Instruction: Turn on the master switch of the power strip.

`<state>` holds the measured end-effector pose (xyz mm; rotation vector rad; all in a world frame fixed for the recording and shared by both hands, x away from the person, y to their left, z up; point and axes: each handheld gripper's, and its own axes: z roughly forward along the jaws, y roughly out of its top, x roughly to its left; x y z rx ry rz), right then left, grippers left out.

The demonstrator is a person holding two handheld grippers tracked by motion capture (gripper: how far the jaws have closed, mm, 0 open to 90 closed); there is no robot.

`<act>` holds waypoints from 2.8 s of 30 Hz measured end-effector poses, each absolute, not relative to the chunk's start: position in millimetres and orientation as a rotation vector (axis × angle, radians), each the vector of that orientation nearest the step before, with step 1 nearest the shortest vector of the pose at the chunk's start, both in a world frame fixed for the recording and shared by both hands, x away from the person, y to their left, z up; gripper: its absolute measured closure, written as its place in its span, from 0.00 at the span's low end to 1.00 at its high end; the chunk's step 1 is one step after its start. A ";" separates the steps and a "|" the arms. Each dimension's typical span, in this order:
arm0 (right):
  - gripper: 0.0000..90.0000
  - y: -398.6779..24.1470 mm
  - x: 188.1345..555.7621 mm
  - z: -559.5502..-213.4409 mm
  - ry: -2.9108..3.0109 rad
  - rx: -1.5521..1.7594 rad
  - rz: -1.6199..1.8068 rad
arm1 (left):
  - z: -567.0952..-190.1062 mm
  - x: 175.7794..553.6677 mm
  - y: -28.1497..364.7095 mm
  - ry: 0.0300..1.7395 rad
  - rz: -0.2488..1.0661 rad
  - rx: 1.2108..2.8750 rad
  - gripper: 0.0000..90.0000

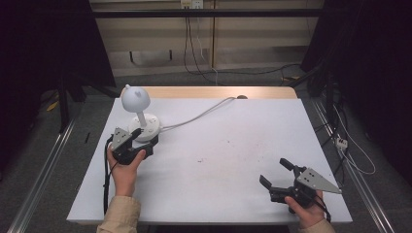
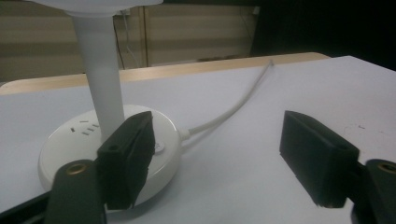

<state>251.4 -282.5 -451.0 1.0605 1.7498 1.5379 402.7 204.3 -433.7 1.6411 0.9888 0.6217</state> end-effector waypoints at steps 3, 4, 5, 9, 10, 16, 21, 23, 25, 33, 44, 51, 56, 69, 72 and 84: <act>0.05 -282.1 251.3 -450.9 1.752 1.056 1.540 | -434.9 405.3 205.1 1.000 0.633 1.645 0.40; 0.05 -282.0 251.0 -450.8 1.752 1.059 1.541 | -436.1 407.0 206.3 1.017 0.638 1.650 0.42; 0.05 -282.0 251.0 -450.7 1.752 1.059 1.540 | -436.1 407.0 206.3 1.017 0.638 1.650 0.45; 0.05 -282.3 251.0 -450.5 1.749 1.059 1.541 | -437.8 410.8 207.9 1.030 0.634 1.649 0.54; 0.05 -282.3 251.0 -450.5 1.749 1.059 1.540 | -438.0 411.5 208.3 1.031 0.633 1.648 0.57; 0.05 -282.2 251.0 -450.4 1.750 1.058 1.539 | -437.0 416.6 209.6 1.047 0.641 1.666 0.64; 0.05 -282.6 250.8 -450.3 1.748 1.059 1.540 | -436.9 421.9 209.1 1.059 0.629 1.671 0.75; 0.05 -283.2 250.8 -450.3 1.749 1.056 1.538 | -438.3 425.4 208.6 1.071 0.626 1.681 0.77; 0.05 -283.5 250.7 -450.2 1.748 1.057 1.539 | -439.2 427.4 208.2 1.079 0.627 1.688 0.79; 0.05 -284.0 250.6 -449.9 1.739 1.064 1.543 | -442.8 433.3 207.9 1.104 0.618 1.685 0.84; 0.05 -284.4 250.7 -449.8 1.744 1.056 1.541 | -443.1 438.4 206.2 1.112 0.600 1.686 0.90; 0.05 -284.3 250.7 -449.8 1.746 1.053 1.543 | -442.5 441.3 203.1 1.116 0.606 1.698 0.92; 0.05 -284.0 250.6 -449.8 1.747 1.051 1.542 | -442.1 443.1 201.9 1.112 0.613 1.708 0.93; 0.05 -284.2 250.5 -449.7 1.747 1.052 1.545 | -447.2 446.5 198.8 1.130 0.627 1.726 1.00; 0.05 -284.5 250.8 -449.7 1.746 1.049 1.546 | -447.7 446.8 198.7 1.139 0.633 1.721 1.00; 0.05 -284.2 250.9 -449.6 1.744 1.047 1.547 | -451.6 449.8 199.6 1.166 0.660 1.734 1.00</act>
